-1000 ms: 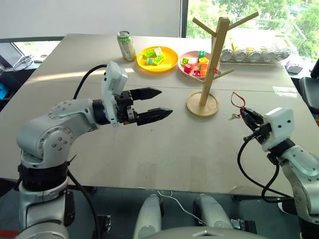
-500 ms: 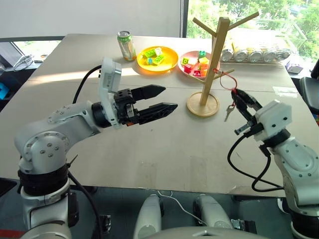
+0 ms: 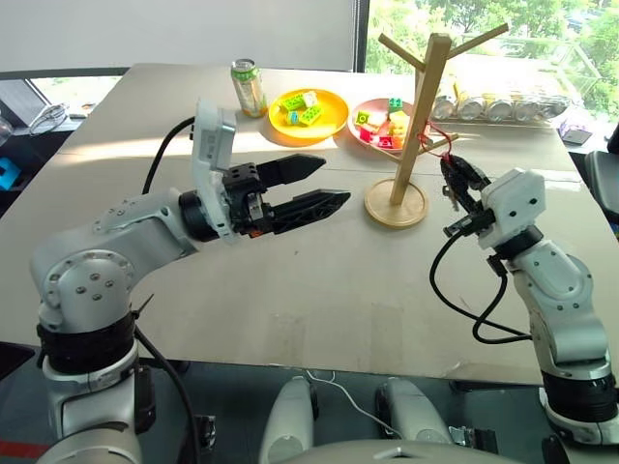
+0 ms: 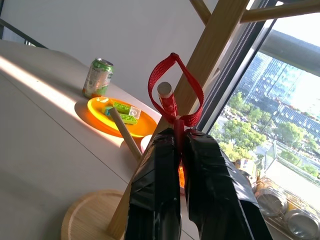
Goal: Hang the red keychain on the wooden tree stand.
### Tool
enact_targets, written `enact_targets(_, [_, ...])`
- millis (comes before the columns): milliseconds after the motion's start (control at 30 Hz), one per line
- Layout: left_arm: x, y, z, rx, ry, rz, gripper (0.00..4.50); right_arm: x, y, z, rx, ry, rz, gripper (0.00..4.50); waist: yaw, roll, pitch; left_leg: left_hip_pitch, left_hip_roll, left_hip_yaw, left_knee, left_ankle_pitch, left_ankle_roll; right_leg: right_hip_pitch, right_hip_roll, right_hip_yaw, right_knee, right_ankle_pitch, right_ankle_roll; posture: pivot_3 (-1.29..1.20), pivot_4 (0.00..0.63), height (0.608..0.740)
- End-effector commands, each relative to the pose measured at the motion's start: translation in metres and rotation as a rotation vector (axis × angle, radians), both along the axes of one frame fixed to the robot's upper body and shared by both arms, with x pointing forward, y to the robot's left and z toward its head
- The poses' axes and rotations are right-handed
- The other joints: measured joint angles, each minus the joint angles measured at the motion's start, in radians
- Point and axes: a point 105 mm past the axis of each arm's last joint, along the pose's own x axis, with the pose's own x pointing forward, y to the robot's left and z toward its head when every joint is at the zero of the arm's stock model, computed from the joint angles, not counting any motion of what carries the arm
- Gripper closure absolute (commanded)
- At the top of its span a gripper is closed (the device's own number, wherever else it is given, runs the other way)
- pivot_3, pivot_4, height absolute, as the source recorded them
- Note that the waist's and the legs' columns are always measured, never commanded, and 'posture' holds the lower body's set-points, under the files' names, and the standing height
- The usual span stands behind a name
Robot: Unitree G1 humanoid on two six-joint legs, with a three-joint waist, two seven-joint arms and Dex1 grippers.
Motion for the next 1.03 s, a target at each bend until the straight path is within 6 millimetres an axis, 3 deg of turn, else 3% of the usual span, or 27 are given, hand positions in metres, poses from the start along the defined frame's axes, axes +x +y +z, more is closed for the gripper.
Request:
enact_targets(33, [-0.006, -0.004, 0.008, -0.016, -0.045, -0.024, 0.0, -0.002, -0.003, 0.002, -0.007, -0.02, -0.007, 4.46, 0.0, 0.0, 0.0, 0.0, 0.0, 0.0, 0.0, 0.0, 0.0, 0.0, 0.0, 0.0, 0.0, 0.0, 0.0, 0.0, 0.15, 0.74])
enact_targets(233, [-0.005, -0.003, 0.009, -0.016, -0.051, -0.024, 0.0, 0.003, -0.004, -0.009, -0.023, 0.035, -0.021, 4.46, 0.0, 0.0, 0.0, 0.0, 0.0, 0.0, 0.0, 0.0, 0.0, 0.0, 0.0, 0.0, 0.001, 0.0, 0.0, 0.0, 0.15, 0.74])
enact_targets(333, [-0.004, -0.004, 0.01, -0.015, -0.054, -0.023, 0.0, 0.006, -0.008, -0.013, -0.025, 0.052, -0.037, 3.26, 0.0, 0.0, 0.0, 0.0, 0.0, 0.0, 0.0, 0.0, 0.0, 0.0, 0.0, 0.0, 0.001, 0.0, 0.0, 0.0, 0.15, 0.74])
enact_targets(367, [-0.004, -0.004, 0.01, -0.014, -0.056, -0.023, 0.0, 0.006, -0.009, -0.013, -0.025, 0.055, -0.038, 3.06, 0.0, 0.0, 0.0, 0.0, 0.0, 0.0, 0.0, 0.0, 0.0, 0.0, 0.0, 0.0, 0.001, 0.0, 0.0, 0.0, 0.15, 0.74])
enact_targets(600, [0.0, 0.001, 0.01, 0.004, -0.061, -0.005, 0.0, 0.003, -0.011, -0.02, -0.052, 0.098, -0.002, 0.08, 0.0, 0.0, 0.0, 0.0, 0.0, 0.0, 0.0, 0.0, 0.0, 0.0, 0.0, 0.0, 0.001, 0.0, 0.0, 0.0, 0.15, 0.74])
enact_targets(800, [0.009, 0.021, 0.005, 0.096, -0.062, 0.059, 0.0, -0.007, -0.012, -0.017, -0.072, 0.209, 0.121, 0.08, -0.001, 0.0, 0.0, 0.0, 0.0, 0.0, 0.0, 0.0, 0.0, 0.0, 0.0, 0.0, 0.001, 0.0, 0.0, 0.0, 0.15, 0.74])
enact_targets(1033, [0.033, 0.07, 0.002, 0.266, -0.077, 0.22, 0.0, -0.014, -0.02, 0.017, -0.01, 0.306, 0.202, 0.08, -0.003, 0.0, 0.003, 0.0, 0.0, 0.0, 0.0, 0.0, 0.0, -0.001, 0.0, 0.0, 0.001, 0.0, 0.0, 0.0, 0.15, 0.74])
